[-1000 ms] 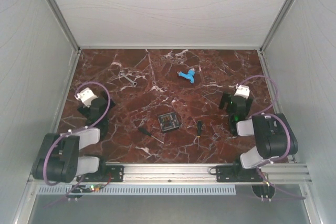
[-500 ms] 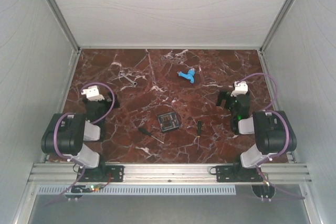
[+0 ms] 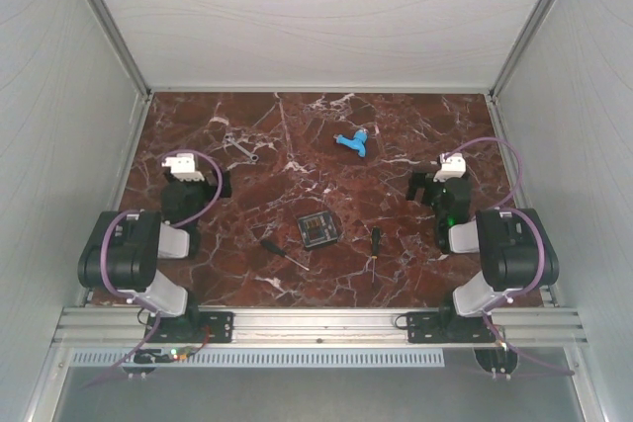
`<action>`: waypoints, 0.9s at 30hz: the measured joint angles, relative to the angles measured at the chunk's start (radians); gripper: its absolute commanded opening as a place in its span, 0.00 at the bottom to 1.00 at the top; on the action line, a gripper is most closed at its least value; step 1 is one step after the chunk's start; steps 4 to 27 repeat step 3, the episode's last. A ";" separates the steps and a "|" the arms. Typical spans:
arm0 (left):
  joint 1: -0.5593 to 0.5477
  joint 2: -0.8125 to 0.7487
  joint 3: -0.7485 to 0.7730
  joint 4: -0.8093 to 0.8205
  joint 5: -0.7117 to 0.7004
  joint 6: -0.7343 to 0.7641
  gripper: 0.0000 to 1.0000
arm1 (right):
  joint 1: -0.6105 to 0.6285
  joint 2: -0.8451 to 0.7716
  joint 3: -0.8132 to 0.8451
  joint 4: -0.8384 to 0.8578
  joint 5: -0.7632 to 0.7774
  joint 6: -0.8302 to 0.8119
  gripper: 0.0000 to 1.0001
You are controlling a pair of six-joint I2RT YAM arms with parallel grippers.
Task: Snap on the fuse box
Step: Reset both arms
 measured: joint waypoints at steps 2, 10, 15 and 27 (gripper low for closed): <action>0.000 0.000 0.001 0.000 0.013 0.006 1.00 | 0.000 0.000 0.000 0.000 0.000 0.000 0.98; 0.000 0.000 0.001 -0.002 0.018 0.009 1.00 | 0.000 0.000 0.000 0.000 0.000 0.000 0.98; 0.000 0.000 0.001 -0.002 0.018 0.009 1.00 | 0.000 0.000 0.000 0.000 0.000 0.000 0.98; 0.000 0.000 0.001 -0.002 0.018 0.009 1.00 | 0.000 0.000 0.000 0.000 0.000 0.000 0.98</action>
